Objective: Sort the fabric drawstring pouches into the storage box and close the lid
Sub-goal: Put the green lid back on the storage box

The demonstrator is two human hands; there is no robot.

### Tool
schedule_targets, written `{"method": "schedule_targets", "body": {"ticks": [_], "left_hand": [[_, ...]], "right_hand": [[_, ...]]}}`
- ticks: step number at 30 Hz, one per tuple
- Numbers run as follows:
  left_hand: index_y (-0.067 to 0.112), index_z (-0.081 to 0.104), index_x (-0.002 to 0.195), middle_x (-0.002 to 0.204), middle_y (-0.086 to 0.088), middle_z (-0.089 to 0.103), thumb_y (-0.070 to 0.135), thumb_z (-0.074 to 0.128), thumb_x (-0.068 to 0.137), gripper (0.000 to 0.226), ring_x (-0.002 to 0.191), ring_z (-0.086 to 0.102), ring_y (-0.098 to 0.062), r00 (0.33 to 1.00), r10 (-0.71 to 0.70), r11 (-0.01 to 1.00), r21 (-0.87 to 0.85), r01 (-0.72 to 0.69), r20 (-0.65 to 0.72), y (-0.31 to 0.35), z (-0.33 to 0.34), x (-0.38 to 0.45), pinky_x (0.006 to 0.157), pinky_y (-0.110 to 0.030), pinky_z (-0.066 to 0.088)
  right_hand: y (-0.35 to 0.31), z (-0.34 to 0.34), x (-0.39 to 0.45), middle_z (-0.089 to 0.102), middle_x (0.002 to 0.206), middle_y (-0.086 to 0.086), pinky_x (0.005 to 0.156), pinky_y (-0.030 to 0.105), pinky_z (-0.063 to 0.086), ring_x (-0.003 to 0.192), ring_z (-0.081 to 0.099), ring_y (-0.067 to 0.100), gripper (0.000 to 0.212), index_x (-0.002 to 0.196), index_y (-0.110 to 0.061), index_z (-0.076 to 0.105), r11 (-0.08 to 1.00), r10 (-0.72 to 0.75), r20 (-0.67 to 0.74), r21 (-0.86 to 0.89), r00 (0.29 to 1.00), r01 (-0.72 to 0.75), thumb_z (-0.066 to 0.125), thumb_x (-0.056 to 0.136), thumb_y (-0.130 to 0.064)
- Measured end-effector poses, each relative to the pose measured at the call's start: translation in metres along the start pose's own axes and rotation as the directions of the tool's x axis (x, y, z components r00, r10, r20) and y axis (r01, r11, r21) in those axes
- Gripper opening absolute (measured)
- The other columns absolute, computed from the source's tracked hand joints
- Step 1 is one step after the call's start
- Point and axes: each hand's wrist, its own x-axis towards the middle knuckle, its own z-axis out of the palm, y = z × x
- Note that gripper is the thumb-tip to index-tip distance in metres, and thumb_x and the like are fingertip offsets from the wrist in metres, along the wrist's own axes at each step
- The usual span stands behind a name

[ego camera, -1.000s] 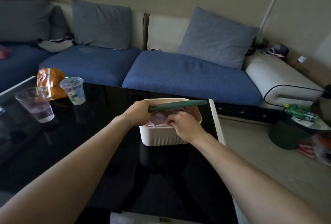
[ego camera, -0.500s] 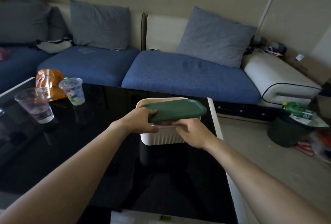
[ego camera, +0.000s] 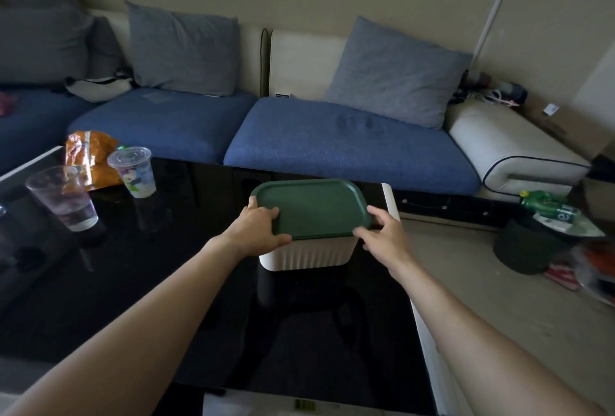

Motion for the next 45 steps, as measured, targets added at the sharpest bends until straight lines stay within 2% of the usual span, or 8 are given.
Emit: {"method": "schedule_targets", "body": {"ticks": [8, 14, 20, 24, 29, 34, 38, 45], "left_hand": [[0.012, 0.043, 0.148, 0.156, -0.021, 0.025, 0.044, 0.073, 0.085, 0.076, 0.135, 0.043, -0.032, 0.992, -0.069, 0.996, -0.06, 0.063, -0.106, 0.001, 0.012, -0.004, 0.11, -0.034, 0.035], [0.012, 0.051, 0.139, 0.151, -0.011, 0.026, 0.046, 0.068, 0.089, 0.063, 0.114, 0.052, -0.021, 0.999, -0.05, 0.996, -0.077, 0.05, 0.009, -0.003, -0.003, 0.006, 0.095, -0.026, 0.04], [0.004, 0.03, 0.14, 0.134, -0.021, 0.039, 0.045, 0.046, 0.099, 0.06, 0.078, 0.067, -0.032, 0.94, -0.341, 0.862, -0.405, 0.305, -0.018, -0.012, -0.017, 0.038, 0.051, -0.03, 0.052], [-0.005, 0.053, 0.1, 0.075, -0.02, 0.067, 0.036, 0.031, 0.103, 0.047, 0.046, 0.064, -0.028, 0.933, -0.36, 0.888, -0.309, 0.339, -0.01, -0.019, 0.003, 0.044, 0.047, -0.027, 0.046], [0.001, 0.055, 0.077, 0.065, -0.019, 0.065, 0.046, 0.028, 0.1, 0.057, 0.05, 0.064, -0.031, 0.907, -0.419, 0.798, -0.462, 0.386, 0.035, -0.023, 0.016, 0.055, 0.051, -0.029, 0.048], [0.003, 0.062, 0.107, 0.07, -0.011, 0.057, 0.052, 0.029, 0.092, 0.061, 0.049, 0.052, -0.024, 0.87, -0.43, 0.66, -0.574, 0.485, 0.24, -0.027, 0.004, 0.074, 0.048, -0.025, 0.042], [0.005, 0.043, 0.135, 0.126, -0.023, 0.056, 0.049, 0.036, 0.092, 0.063, 0.111, 0.057, -0.042, 0.859, -0.505, 0.79, -0.446, 0.42, -0.086, -0.015, 0.013, 0.08, 0.088, -0.043, 0.046], [0.003, 0.054, 0.135, 0.132, -0.022, 0.057, 0.056, 0.022, 0.1, 0.07, 0.12, 0.054, -0.038, 0.906, -0.422, 0.841, -0.384, 0.381, -0.027, -0.019, 0.017, 0.085, 0.1, -0.043, 0.041]], "right_hand": [[0.008, -0.001, 0.007, 0.063, 0.125, -0.007, 0.096, 0.042, 0.057, 0.099, 0.072, 0.02, 0.061, 0.14, -0.022, 0.058, 0.999, 0.002, -0.029, -0.038, 1.0, -0.003, 0.079, 0.084, -0.033], [-0.011, -0.004, 0.023, 0.072, 0.087, 0.005, 0.069, 0.034, 0.061, 0.072, 0.071, 0.018, 0.042, 0.113, -0.015, 0.057, 0.967, 0.231, 0.042, 0.099, 0.972, -0.234, 0.083, 0.08, -0.011], [-0.011, -0.021, 0.041, 0.047, 0.059, 0.001, 0.037, 0.017, 0.031, 0.04, 0.032, 0.006, 0.016, 0.074, -0.01, 0.062, 0.804, 0.525, 0.395, 0.059, 0.754, -0.591, 0.073, 0.084, -0.002], [0.0, -0.041, 0.037, 0.047, 0.063, -0.001, 0.036, 0.012, 0.02, 0.037, 0.028, 0.001, 0.023, 0.059, -0.011, 0.068, 0.777, 0.527, 0.646, -0.104, 0.552, -0.621, 0.073, 0.081, -0.007], [-0.012, -0.049, 0.053, 0.064, 0.086, 0.008, 0.059, 0.025, 0.053, 0.069, 0.057, 0.014, 0.054, 0.096, -0.01, 0.064, 0.841, 0.537, 0.522, -0.386, 0.662, -0.378, 0.096, 0.053, -0.019], [-0.032, -0.041, 0.071, 0.076, 0.097, 0.015, 0.073, 0.043, 0.062, 0.088, 0.074, 0.031, 0.077, 0.133, -0.01, 0.043, 0.909, 0.417, 0.479, -0.244, 0.772, -0.34, 0.075, 0.07, 0.021], [-0.04, -0.038, 0.073, 0.077, 0.092, 0.015, 0.072, 0.048, 0.062, 0.08, 0.075, 0.032, 0.068, 0.13, -0.01, 0.04, 0.886, 0.46, 0.535, -0.332, 0.709, -0.324, 0.074, 0.077, 0.016], [-0.03, -0.035, 0.067, 0.074, 0.099, 0.021, 0.071, 0.047, 0.062, 0.085, 0.073, 0.036, 0.051, 0.112, -0.005, 0.061, 0.883, 0.469, 0.492, -0.282, 0.733, -0.376, 0.038, 0.105, -0.049]]}}
